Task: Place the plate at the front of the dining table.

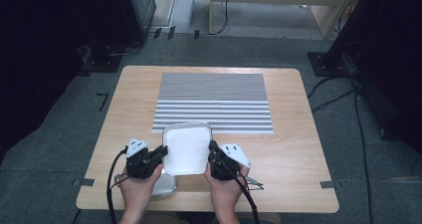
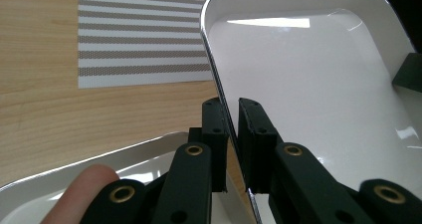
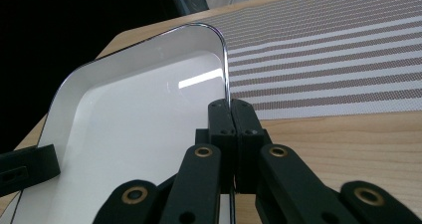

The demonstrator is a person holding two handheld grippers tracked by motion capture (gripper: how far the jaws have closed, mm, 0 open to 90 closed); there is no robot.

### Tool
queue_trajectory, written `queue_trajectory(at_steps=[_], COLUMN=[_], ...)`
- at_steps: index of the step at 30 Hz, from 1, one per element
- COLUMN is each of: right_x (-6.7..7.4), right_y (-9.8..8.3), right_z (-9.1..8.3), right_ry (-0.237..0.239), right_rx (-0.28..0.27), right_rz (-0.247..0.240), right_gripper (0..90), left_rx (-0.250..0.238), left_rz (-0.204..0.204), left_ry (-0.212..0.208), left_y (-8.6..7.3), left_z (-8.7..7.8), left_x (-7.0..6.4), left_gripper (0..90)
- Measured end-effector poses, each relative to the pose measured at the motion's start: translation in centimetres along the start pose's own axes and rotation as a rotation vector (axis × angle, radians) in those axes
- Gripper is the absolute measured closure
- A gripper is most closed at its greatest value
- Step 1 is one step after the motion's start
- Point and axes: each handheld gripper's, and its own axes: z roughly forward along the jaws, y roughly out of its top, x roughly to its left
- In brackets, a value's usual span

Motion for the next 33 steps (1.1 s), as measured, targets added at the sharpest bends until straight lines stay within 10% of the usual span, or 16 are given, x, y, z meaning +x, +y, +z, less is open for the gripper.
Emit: queue_trajectory(at_steps=[33], right_x=[-5.0], right_y=[6.3], right_z=[4.8], right_ry=[-0.003], right_rx=[0.032], right_rz=[0.01], right_gripper=[89.8], left_rx=[0.013], left_rz=[-0.071], left_ry=[-0.097], left_y=[5.8], left_z=[7.0], left_x=[-0.5], left_gripper=[83.0])
